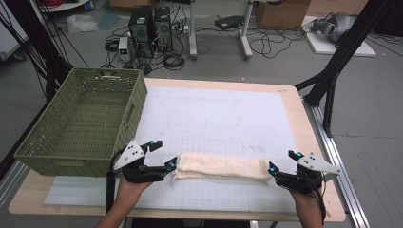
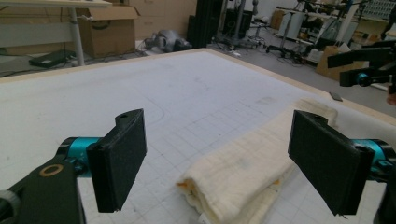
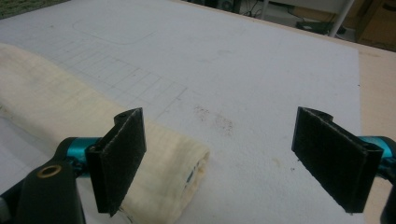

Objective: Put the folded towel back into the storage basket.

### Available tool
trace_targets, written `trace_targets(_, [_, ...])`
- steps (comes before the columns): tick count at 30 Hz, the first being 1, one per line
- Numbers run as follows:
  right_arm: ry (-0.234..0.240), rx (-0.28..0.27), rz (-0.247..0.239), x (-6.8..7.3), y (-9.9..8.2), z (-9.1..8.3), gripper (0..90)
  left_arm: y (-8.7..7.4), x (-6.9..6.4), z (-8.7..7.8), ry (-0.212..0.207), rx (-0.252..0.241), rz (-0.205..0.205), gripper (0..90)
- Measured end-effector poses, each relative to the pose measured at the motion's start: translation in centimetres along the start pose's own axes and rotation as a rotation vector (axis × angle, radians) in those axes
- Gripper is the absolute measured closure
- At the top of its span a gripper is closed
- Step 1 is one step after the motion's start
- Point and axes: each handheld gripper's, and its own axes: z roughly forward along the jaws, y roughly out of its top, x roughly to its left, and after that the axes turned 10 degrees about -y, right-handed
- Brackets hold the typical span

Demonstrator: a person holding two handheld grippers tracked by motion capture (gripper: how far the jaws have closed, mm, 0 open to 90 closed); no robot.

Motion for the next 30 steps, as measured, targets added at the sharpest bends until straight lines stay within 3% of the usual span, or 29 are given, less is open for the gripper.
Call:
trace_targets(8, [0.000, 0.001, 0.000, 0.0, 0.0, 0.0, 16.1, 1.0, -0.1, 0.7, -0.026, 0.041, -0.018, 19.9])
trace_targets(13, [0.005, 0.003, -0.005, 0.2, 0.0, 0.1, 16.2, 1.4, 0.5, 1.7, -0.036, 0.142, -0.046, 20.9])
trace_targets(18, [0.006, 0.004, -0.005, 0.2, 0.1, 0.2, 16.2, 1.1, 0.8, 2.8, -0.055, 0.201, -0.074, 23.0])
trace_targets(30, [-0.002, 0.008, -0.001, 0.0, -0.1, 0.1, 16.2, 0.2, 1.4, 5.0, -0.050, 0.268, -0.110, 24.2])
